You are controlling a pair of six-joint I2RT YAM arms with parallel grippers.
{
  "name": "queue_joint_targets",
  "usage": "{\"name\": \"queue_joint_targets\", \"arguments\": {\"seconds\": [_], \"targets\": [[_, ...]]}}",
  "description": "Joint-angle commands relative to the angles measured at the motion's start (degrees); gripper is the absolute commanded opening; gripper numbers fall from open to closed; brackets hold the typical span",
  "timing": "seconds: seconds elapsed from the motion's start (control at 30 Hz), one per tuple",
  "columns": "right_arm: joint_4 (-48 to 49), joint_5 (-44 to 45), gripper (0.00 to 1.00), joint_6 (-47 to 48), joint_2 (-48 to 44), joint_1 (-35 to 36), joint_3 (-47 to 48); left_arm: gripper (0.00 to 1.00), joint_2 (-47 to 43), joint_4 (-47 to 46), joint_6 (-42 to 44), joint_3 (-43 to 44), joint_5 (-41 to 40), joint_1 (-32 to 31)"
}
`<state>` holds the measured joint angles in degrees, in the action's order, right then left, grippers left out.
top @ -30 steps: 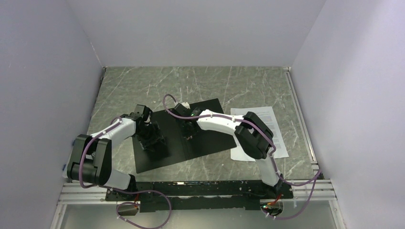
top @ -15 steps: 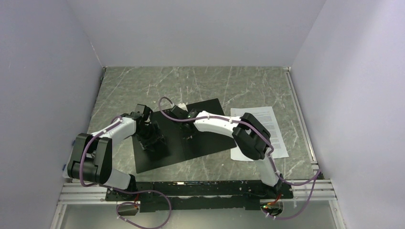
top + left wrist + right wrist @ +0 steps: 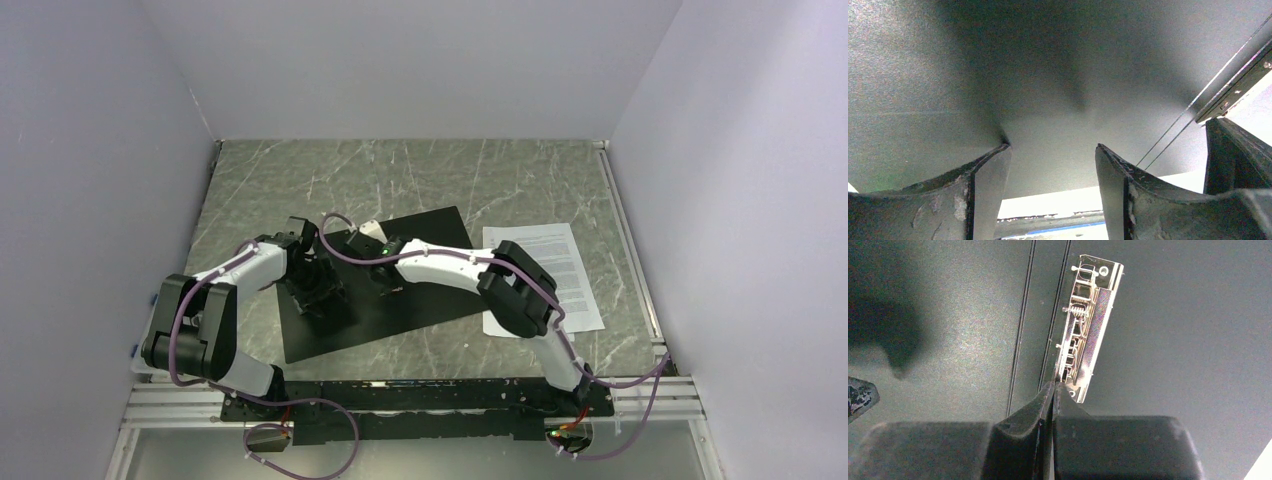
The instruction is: Put the files into the folder
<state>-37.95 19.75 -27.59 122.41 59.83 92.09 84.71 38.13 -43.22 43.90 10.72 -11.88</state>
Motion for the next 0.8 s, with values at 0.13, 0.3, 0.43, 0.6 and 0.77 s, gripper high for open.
{"name": "queue_joint_targets", "arguments": {"seconds": [0.13, 0.3, 0.43, 0.6, 0.77], "targets": [[-7.57, 3.7, 0.04, -0.85, 5.58, 0.45, -0.4, 0.71, 2.52, 0.27, 0.39, -2.15, -6.88, -0.16], [-8.78, 6.44, 0.01, -1.87, 5.59, 0.55, 0.42, 0.71, 2.83, 0.28, 0.42, -2.15, -6.87, -0.16], [-10.06, 8.64, 0.0, -2.58, 5.61, 0.62, 1.6, 0.71, 2.97, 0.2, 0.51, -2.15, -6.84, -0.16], [-10.86, 11.31, 0.0, -3.16, 4.8, 0.69, 2.62, 0.71, 3.01, 0.27, 0.59, -2.15, -6.94, -0.16], [-11.87, 13.16, 0.0, -3.45, 4.78, 0.66, 3.9, 0.71, 2.96, 0.19, 0.66, -2.24, -6.85, -0.16]]}}
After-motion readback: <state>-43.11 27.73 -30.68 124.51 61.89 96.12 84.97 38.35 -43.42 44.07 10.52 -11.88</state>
